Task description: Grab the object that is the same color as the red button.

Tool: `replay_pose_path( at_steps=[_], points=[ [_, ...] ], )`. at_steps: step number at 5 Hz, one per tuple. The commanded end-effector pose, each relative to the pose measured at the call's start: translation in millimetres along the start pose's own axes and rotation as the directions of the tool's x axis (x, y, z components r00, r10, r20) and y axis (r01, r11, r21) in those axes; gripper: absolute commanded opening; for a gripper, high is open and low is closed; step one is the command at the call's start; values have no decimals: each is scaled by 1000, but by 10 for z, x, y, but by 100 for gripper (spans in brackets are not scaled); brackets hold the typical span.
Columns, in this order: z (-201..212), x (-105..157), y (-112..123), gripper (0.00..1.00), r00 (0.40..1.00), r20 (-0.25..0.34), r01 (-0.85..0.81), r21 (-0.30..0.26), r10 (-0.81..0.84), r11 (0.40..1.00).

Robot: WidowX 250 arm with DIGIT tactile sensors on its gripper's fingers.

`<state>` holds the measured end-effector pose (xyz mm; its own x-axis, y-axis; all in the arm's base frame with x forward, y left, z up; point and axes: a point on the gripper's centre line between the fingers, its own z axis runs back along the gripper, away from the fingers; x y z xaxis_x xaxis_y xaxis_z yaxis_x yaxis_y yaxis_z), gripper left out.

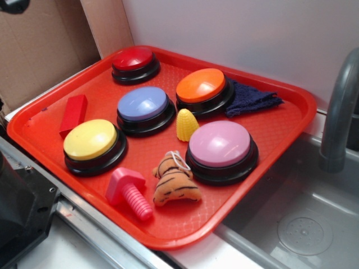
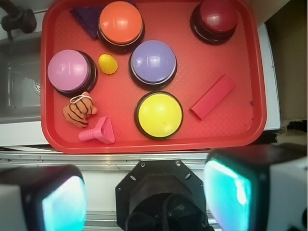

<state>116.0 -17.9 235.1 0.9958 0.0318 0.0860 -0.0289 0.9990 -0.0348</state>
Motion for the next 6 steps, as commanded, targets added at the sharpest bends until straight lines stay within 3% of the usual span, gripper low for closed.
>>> replay_pose_path(
  at_steps=[1, 2, 4, 6],
  points=[
    [0, 0, 0, 100, 1000, 0, 0, 0, 0, 1000],
    [-218, 34, 292, 100, 995, -3, -95, -20, 95, 995],
    [-665, 98, 919, 100, 926, 31, -377, 40, 376, 925],
    [-1257, 236, 1322, 100, 748, 80, -663, 55, 659, 747]
  ],
)
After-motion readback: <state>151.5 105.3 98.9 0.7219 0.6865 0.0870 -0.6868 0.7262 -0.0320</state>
